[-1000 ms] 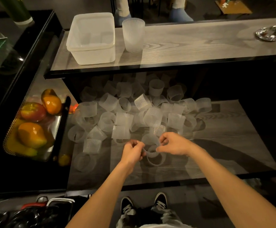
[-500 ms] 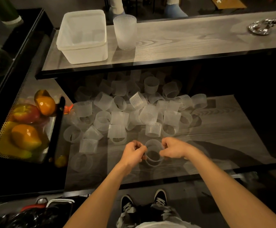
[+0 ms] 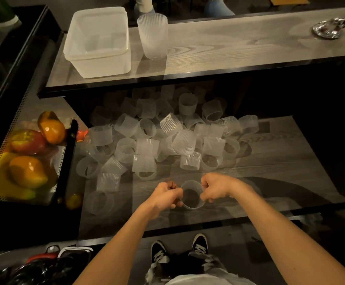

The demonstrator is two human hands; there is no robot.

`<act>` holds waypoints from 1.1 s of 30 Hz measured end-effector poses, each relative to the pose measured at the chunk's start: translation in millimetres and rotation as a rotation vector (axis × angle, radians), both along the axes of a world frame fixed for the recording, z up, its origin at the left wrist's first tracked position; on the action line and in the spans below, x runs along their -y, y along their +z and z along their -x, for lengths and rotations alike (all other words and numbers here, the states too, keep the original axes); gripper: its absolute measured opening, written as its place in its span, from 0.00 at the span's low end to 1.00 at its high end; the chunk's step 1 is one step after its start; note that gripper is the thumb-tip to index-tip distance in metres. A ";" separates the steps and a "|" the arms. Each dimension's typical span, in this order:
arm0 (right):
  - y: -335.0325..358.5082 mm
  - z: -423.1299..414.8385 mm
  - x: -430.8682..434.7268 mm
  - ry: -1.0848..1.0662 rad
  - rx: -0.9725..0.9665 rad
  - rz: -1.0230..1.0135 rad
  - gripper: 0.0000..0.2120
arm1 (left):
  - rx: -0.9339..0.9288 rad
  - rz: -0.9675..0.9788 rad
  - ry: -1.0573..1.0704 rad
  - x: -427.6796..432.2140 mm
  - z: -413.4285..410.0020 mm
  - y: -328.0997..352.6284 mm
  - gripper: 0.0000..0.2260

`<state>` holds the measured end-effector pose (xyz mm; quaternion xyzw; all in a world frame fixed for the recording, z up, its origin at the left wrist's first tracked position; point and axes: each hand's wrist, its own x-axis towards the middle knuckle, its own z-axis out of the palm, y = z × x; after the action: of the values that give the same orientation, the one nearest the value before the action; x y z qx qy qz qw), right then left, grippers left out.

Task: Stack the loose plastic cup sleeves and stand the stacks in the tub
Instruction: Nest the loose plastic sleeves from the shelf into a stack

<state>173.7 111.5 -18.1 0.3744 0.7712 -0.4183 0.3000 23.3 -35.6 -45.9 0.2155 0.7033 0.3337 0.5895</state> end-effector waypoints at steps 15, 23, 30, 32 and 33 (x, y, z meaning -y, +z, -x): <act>12.0 35.8 -15.0 -0.506 -0.453 -0.310 0.28 | -0.596 -0.243 0.012 -58.2 13.6 29.1 0.33; 4.2 47.8 -21.8 -0.619 -0.529 -0.155 0.38 | -0.675 -0.158 -0.079 -86.2 22.7 35.8 0.32; 22.7 33.5 -25.6 -0.754 -0.692 -0.223 0.18 | -0.685 -0.476 0.080 -78.7 23.2 35.8 0.18; 26.3 25.3 -27.8 -0.748 -0.684 -0.169 0.10 | -0.604 -0.523 0.136 -73.9 25.0 38.1 0.13; 27.3 19.9 -28.7 -0.719 -0.671 -0.110 0.08 | -0.557 -0.522 0.154 -70.1 25.8 40.0 0.10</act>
<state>153.8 140.2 9.2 0.4767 0.6684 -0.5513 -0.1484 -2.5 34.4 -5.9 0.3873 0.7420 0.4735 0.2743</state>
